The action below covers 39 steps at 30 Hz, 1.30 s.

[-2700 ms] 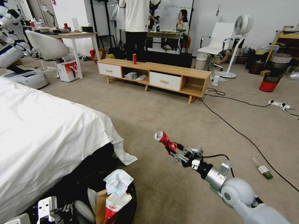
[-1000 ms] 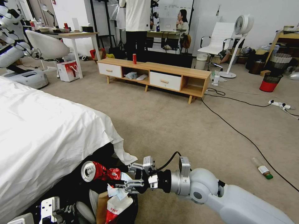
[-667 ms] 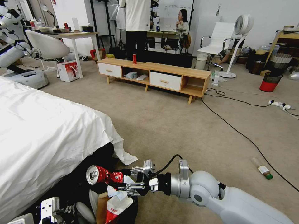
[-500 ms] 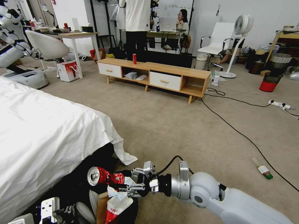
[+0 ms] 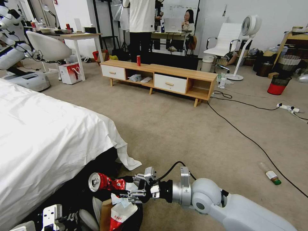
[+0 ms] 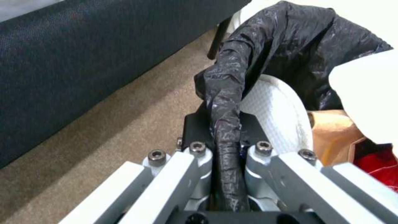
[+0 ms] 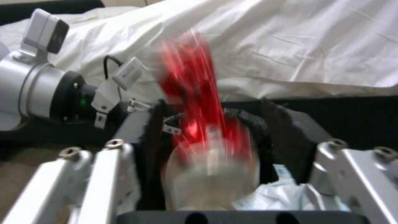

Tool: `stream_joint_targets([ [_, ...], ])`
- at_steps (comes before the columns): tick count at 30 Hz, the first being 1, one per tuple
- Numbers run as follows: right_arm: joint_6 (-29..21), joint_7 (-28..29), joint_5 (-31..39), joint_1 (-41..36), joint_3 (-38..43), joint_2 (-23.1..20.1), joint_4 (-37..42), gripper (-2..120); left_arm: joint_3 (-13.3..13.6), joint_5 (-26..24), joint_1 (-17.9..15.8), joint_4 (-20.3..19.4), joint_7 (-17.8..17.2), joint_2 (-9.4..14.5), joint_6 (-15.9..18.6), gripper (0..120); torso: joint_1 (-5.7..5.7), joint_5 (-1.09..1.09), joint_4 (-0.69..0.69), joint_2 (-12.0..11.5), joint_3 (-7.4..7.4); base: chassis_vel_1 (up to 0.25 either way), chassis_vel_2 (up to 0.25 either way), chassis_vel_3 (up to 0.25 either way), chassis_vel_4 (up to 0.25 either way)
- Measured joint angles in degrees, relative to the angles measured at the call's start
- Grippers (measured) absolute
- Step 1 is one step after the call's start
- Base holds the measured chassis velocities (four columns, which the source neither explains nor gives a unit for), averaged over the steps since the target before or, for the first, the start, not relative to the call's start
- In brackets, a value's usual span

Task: Pick up the trash bin and place the garbage on the floor into it.

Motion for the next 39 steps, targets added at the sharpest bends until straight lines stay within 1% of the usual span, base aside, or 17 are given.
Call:
stream_joint_targets([
  [2,0.07,0.09,-0.28,-0.39,0.06,-0.13,-0.03,77,0.00,-0.05,-0.04,0.00,0.00,0.03,0.00,4,0.00,0.00,0.00,0.00,0.00,0.000,0.000,0.000,0.000],
  [3,0.07,0.09,-0.28,-0.39,0.06,-0.13,-0.03,77,0.00,-0.05,-0.04,0.00,0.00,0.03,0.00,4,0.00,0.00,0.00,0.00,0.00,0.000,0.000,0.000,0.000],
  [6,0.14,0.19,-0.35,-0.63,0.20,-0.22,-0.03,90,0.00,-0.13,-0.07,0.00,0.00,0.06,0.01,4,0.00,0.00,0.00,0.00,0.00,0.000,0.000,0.000,0.000],
  [7,0.14,0.19,-0.35,-0.63,0.20,-0.22,-0.03,90,0.00,-0.13,-0.07,0.00,0.00,0.06,0.01,4,0.00,0.00,0.00,0.00,0.00,0.000,0.000,0.000,0.000],
  [8,0.15,0.26,-0.35,-0.64,0.22,-0.22,-0.03,95,0.00,-0.19,-0.06,0.00,0.00,0.07,0.00,4,0.00,0.00,0.00,0.00,0.00,0.000,0.000,0.000,0.000],
  [10,0.17,0.39,-0.35,-0.63,0.22,-0.18,-0.03,99,0.00,-0.27,-0.06,0.00,0.01,0.08,0.00,4,0.00,0.00,0.00,0.00,0.00,0.000,0.000,0.000,0.000],
  [30,0.86,1.05,-0.38,-1.64,0.71,-0.16,0.31,100,-0.10,-0.80,-0.09,0.00,0.01,0.10,0.05,4,0.00,0.00,0.00,0.00,0.00,0.000,0.000,0.000,0.000],
  [32,3.16,0.84,-0.25,-2.99,3.36,-0.13,1.27,100,-0.34,-0.78,-0.34,0.00,0.04,0.09,0.05,4,0.00,0.00,0.01,0.00,0.00,0.000,0.000,0.000,0.000],
  [33,3.16,0.84,-0.25,-2.99,3.36,-0.13,1.27,100,-0.34,-0.78,-0.34,0.00,0.04,0.09,0.05,4,0.00,0.00,0.01,0.00,0.00,0.000,0.000,0.000,0.000],
  [36,7.15,0.33,0.30,-7.41,11.16,-0.44,3.39,100,-0.45,-0.77,-0.79,0.00,0.20,0.07,0.03,4,0.00,0.01,-0.01,0.00,0.00,0.000,0.000,0.000,0.000],
  [37,7.15,0.33,0.30,-7.41,11.16,-0.44,3.39,100,-0.45,-0.77,-0.79,0.00,0.20,0.07,0.03,4,0.00,0.01,-0.01,0.00,0.00,0.000,0.000,0.000,0.000],
  [39,8.92,1.88,0.05,-11.13,17.13,-0.87,4.06,100,-0.49,-0.77,-1.14,0.00,0.36,0.21,-0.05,4,0.00,0.00,0.00,0.00,0.00,0.000,0.000,0.000,0.000],
])
